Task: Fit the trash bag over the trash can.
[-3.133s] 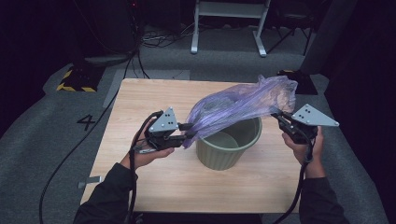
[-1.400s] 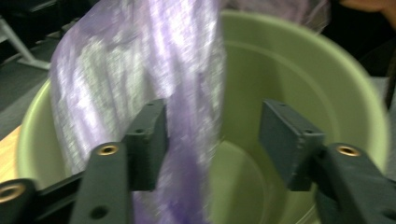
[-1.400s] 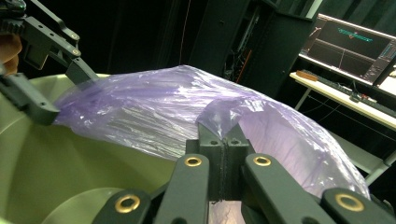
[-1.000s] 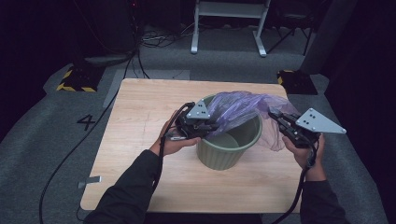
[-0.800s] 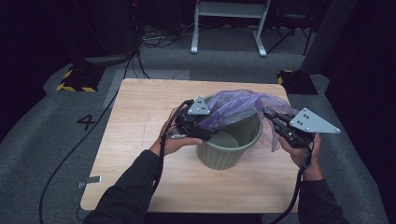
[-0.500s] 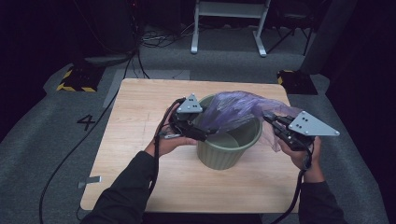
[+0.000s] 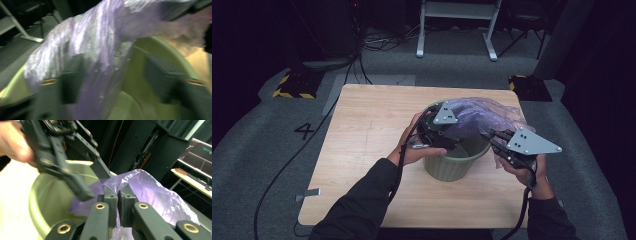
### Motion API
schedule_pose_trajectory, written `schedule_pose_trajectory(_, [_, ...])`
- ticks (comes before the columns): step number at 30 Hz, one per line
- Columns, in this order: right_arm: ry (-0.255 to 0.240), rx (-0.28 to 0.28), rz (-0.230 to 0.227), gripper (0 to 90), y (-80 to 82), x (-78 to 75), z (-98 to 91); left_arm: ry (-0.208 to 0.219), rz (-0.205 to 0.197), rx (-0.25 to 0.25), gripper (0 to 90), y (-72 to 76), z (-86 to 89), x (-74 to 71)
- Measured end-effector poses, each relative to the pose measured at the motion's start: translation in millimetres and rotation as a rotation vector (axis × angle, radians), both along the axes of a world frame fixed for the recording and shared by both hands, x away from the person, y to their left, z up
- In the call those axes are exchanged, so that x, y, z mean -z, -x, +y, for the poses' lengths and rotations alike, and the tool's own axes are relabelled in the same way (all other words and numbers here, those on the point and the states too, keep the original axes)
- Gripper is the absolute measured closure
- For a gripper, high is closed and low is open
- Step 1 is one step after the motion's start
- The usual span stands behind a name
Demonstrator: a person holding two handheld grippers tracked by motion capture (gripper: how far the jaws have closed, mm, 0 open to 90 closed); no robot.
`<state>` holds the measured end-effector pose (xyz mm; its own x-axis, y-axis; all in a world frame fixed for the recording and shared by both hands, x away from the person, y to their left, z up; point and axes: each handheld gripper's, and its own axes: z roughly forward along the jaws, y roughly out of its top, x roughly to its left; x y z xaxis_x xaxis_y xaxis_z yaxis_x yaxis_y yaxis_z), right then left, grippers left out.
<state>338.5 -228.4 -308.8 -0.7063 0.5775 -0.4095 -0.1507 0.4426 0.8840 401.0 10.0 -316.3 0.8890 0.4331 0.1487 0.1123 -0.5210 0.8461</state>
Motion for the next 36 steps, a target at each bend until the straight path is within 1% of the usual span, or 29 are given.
schedule_pose_trajectory(1, [-0.015, 0.003, -0.001, 84.0, 1.2, 0.3, 0.6, 0.003, 0.003, 0.012, 62.1, 1.1, 0.7, 0.7])
schedule_pose_trajectory(2, [-0.015, 0.003, -0.001, 84.0, 1.2, 0.3, 0.6, -0.001, 0.001, 0.020, 62.1, 1.9, 1.8, 1.0])
schedule_pose_trajectory(4, [-0.019, -0.001, -0.001, 83.9, 2.3, 0.8, 0.5, -0.004, -0.021, 0.023, 73.3, 4.4, 4.3, 2.5])
schedule_pose_trajectory(5, [-0.022, 0.000, -0.001, 83.9, 2.8, 1.2, 0.5, -0.002, -0.024, 0.027, 78.5, 5.2, 5.9, 3.2])
schedule_pose_trajectory(6, [-0.026, -0.004, 0.002, 83.8, 3.5, 2.2, 0.4, 0.000, -0.028, 0.032, 86.3, 5.7, 7.5, 3.8])
schedule_pose_trajectory(7, [-0.026, -0.004, 0.002, 83.8, 3.5, 2.2, 0.4, 0.003, -0.033, 0.031, 86.3, 6.1, 9.8, 4.6])
schedule_pose_trajectory(8, [-0.026, -0.003, 0.002, 83.2, 3.6, 2.9, 0.7, 0.003, -0.034, 0.032, 89.3, 6.1, 10.7, 4.7])
schedule_pose_trajectory(9, [-0.026, -0.003, 0.003, 83.2, 3.7, 3.1, 0.8, 0.004, -0.027, 0.040, 89.5, 6.2, 12.7, 5.2])
schedule_pose_trajectory(11, [-0.031, -0.007, 0.007, 83.2, 3.9, 4.0, 1.4, 0.007, -0.036, 0.036, 89.7, 6.7, 15.4, 6.1])
schedule_pose_trajectory(13, [-0.025, -0.009, 0.008, 84.8, 3.8, 4.6, 2.8, 0.026, -0.028, 0.038, 88.9, 6.8, 18.6, 6.9])
schedule_pose_trajectory(14, [-0.021, -0.017, 0.011, 87.3, 3.7, 4.6, 4.1, 0.034, -0.023, 0.045, 69.9, 6.7, 19.2, 6.9])
schedule_pose_trajectory(17, [-0.024, -0.029, 0.027, 88.3, 2.8, 3.0, 7.0, 0.049, -0.014, 0.054, 39.8, 8.3, 16.8, 6.4])
schedule_pose_trajectory(18, [-0.024, -0.029, 0.027, 88.3, 2.8, 3.0, 7.0, 0.051, -0.007, 0.053, 39.8, 9.5, 14.6, 6.3])
schedule_pose_trajectory(19, [-0.030, -0.035, 0.031, 88.7, 2.7, 2.0, 8.0, 0.050, -0.005, 0.046, 32.0, 11.1, 11.7, 6.4])
schedule_pose_trajectory(21, [-0.036, -0.040, 0.034, 88.7, 3.8, -0.4, 10.5, 0.039, -0.015, 0.034, 26.1, 14.7, 5.3, 5.9])
schedule_pose_trajectory(22, [-0.037, -0.045, 0.033, 88.7, 4.4, -1.2, 11.3, 0.035, -0.023, 0.036, 24.6, 16.3, 3.3, 5.2])
schedule_pose_trajectory(23, [-0.039, -0.050, 0.032, 88.8, 5.4, -2.3, 12.3, 0.033, -0.027, 0.032, 25.5, 17.4, 1.4, 4.5])
schedule_pose_trajectory(24, [-0.039, -0.052, 0.027, 88.9, 6.5, -3.3, 13.3, 0.022, -0.035, 0.018, 27.7, 18.3, -0.2, 3.6])
schedule_pose_trajectory(25, [-0.037, -0.057, 0.029, 88.9, 7.8, -4.3, 14.1, 0.019, -0.044, 0.011, 36.6, 18.9, -1.1, 2.9])
schedule_pose_trajectory(26, [-0.039, -0.069, 0.028, 88.9, 10.1, -5.7, 15.8, 0.021, -0.046, 0.017, 50.4, 19.5, -1.2, 2.3])
schedule_pose_trajectory(27, [-0.042, -0.074, 0.033, 88.9, 11.1, -6.2, 16.2, 0.010, -0.081, 0.014, 62.3, 21.7, -1.4, 1.9])
schedule_pose_trajectory(28, [-0.042, -0.074, 0.033, 88.9, 11.1, -6.2, 16.2, 0.010, -0.081, 0.014, 72.1, 21.7, -1.4, 1.9])
schedule_pose_trajectory(29, [-0.047, -0.080, 0.038, 88.5, 11.7, -6.6, 16.5, 0.004, -0.104, 0.016, 72.1, 23.5, -1.3, 1.6])
schedule_pose_trajectory(31, [-0.060, -0.094, 0.051, 86.9, 11.8, -7.1, 15.8, 0.009, -0.124, 0.018, 82.8, 25.5, 0.2, 0.7])
schedule_pose_trajectory(32, [-0.067, -0.099, 0.057, 86.0, 11.7, -6.9, 15.2, 0.009, -0.131, 0.018, 86.7, 25.5, 1.2, 0.3])
schedule_pose_trajectory(34, [-0.076, -0.092, 0.069, 80.8, 10.7, -5.5, 13.1, 0.011, -0.129, 0.009, 89.6, 24.8, 3.4, 0.2])
schedule_pose_trajectory(35, [-0.076, -0.092, 0.069, 80.8, 10.7, -5.5, 13.1, 0.006, -0.132, 0.001, 89.6, 24.4, 4.6, 0.6])
schedule_pose_trajectory(36, [-0.080, -0.096, 0.073, 77.8, 10.3, -5.0, 12.1, 0.003, -0.133, -0.002, 89.7, 23.8, 5.9, 1.3])
